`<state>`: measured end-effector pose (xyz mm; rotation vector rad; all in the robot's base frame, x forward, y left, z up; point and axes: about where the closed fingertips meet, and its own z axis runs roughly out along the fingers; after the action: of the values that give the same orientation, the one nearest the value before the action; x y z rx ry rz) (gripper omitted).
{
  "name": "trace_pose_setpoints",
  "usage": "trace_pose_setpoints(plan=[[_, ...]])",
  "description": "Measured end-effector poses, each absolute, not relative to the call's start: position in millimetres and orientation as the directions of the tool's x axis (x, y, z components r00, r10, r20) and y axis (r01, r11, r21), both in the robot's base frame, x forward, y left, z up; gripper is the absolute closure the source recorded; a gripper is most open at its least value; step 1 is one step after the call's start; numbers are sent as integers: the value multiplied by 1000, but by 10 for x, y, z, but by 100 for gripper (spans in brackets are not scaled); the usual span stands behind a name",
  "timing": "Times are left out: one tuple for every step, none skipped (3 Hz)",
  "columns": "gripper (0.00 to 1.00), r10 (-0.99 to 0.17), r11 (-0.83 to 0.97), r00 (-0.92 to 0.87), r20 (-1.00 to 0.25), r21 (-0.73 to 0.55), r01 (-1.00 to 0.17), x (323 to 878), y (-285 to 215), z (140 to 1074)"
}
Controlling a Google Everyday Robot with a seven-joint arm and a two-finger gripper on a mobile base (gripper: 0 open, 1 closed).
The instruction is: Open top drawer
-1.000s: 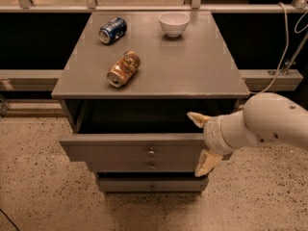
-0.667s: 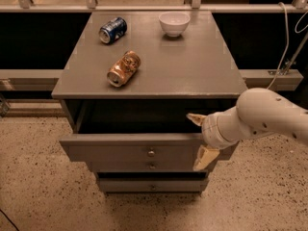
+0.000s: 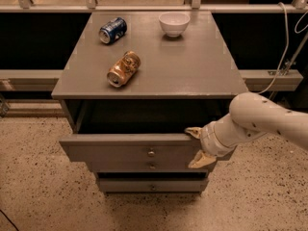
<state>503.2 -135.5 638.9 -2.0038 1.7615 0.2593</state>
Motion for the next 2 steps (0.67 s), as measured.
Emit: trace_pose_setpoints(plan=[[66, -884, -116, 182, -430, -175, -978, 4818, -1342, 6428], [70, -884, -116, 182, -430, -175, -978, 4818, -1342, 6428]])
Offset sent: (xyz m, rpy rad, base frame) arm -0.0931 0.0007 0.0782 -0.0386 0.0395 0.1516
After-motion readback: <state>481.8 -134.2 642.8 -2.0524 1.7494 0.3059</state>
